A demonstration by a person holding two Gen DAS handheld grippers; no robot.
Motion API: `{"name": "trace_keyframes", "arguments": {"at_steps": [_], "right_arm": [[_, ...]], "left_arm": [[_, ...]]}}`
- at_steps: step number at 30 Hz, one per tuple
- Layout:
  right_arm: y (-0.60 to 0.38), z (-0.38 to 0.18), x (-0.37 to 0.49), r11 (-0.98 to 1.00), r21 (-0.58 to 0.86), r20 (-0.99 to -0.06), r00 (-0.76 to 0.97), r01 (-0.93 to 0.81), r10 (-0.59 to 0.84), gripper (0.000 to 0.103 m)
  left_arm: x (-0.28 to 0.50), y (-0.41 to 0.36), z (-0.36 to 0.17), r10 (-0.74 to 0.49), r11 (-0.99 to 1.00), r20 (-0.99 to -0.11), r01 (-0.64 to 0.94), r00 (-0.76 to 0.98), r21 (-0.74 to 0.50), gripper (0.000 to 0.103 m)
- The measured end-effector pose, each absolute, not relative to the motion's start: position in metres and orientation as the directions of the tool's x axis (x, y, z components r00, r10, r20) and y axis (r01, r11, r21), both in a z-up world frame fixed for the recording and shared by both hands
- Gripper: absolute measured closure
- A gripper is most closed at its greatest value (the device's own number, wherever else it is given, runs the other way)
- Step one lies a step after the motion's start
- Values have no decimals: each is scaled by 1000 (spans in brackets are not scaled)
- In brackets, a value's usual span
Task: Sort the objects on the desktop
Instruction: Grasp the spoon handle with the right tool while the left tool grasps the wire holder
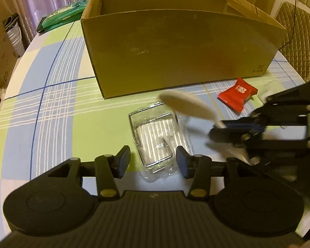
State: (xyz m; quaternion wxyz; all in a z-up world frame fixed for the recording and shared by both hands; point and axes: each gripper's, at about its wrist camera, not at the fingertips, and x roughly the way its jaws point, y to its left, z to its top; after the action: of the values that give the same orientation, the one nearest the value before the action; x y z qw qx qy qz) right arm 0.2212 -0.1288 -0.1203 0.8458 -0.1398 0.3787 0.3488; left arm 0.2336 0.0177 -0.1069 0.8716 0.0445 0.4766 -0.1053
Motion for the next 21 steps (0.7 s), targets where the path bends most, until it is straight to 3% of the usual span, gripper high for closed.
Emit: {"name": "trace_keyframes", "arguments": {"at_steps": [5,7,8,21], "right_arm": [[-155,-122,235,815,150,-769,452,-559,451,103],[-163,-124,241,840,183,-779,446,-510,441,103],[-166,-125,242,849,197,-783,443,-490,437,103],[-182,-128,248,895,227,-804,444,-384,395,102]], "left_arm": [[237,22,-110,-130,982,-839,187,528,-34,55],[238,22,-111,-138,982,-842,183,522,-47,61],[238,22,-111,-149,981,-841,188,519,-58,71],[227,5,-105,-159,960,-849,278,504,-15,75]]}}
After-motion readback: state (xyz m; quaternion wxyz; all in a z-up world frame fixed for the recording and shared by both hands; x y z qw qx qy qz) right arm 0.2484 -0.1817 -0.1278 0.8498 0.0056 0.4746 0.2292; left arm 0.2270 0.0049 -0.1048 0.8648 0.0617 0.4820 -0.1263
